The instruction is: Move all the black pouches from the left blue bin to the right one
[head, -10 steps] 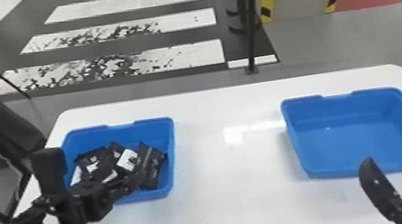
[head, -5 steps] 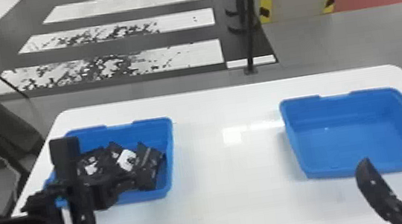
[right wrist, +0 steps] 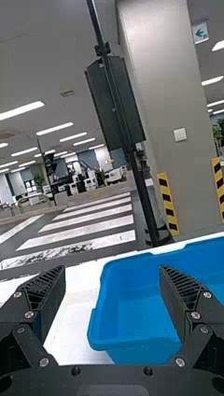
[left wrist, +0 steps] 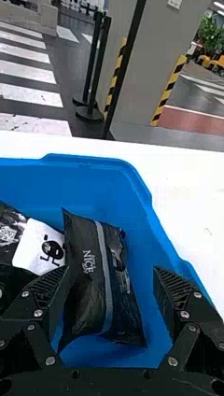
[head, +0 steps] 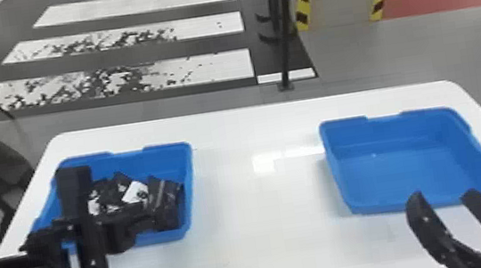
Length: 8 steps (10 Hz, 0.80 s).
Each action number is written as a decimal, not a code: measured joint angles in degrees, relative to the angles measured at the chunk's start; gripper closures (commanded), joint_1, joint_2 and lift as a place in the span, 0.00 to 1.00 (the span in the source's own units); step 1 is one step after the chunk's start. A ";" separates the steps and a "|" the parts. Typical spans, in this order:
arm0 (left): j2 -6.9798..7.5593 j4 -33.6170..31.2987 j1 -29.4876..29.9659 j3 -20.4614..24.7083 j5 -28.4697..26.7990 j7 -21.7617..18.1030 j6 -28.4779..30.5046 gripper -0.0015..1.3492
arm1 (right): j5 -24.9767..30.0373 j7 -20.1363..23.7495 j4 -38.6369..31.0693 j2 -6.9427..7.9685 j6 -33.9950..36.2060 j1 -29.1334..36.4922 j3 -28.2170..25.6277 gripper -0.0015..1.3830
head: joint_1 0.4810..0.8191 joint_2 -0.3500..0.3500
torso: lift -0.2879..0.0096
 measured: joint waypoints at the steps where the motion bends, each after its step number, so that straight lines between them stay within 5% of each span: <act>1: 0.00 1.38 -1.11 -0.24 -0.26 0.00 0.46 0.59 | -0.16 0.01 0.17 0.00 0.00 -0.10 0.04 0.22 | 0.63 0.53 | 0.50; 2: 0.02 2.89 -2.39 -0.63 -0.64 0.00 1.21 0.61 | -0.43 -0.01 0.36 0.00 0.00 -0.16 0.09 0.22 | 0.63 0.53 | 0.50; 3: 0.07 4.45 -3.70 -1.08 -1.38 -0.50 2.17 0.91 | -0.65 -0.03 0.47 0.00 0.00 -0.18 0.12 0.22 | 0.63 0.53 | 0.50; 8: 0.00 2.64 -3.37 -0.33 -7.42 -1.86 -0.36 0.89 | -1.64 0.05 0.65 0.00 -0.01 -0.18 0.34 0.22 | 0.63 0.57 | 0.50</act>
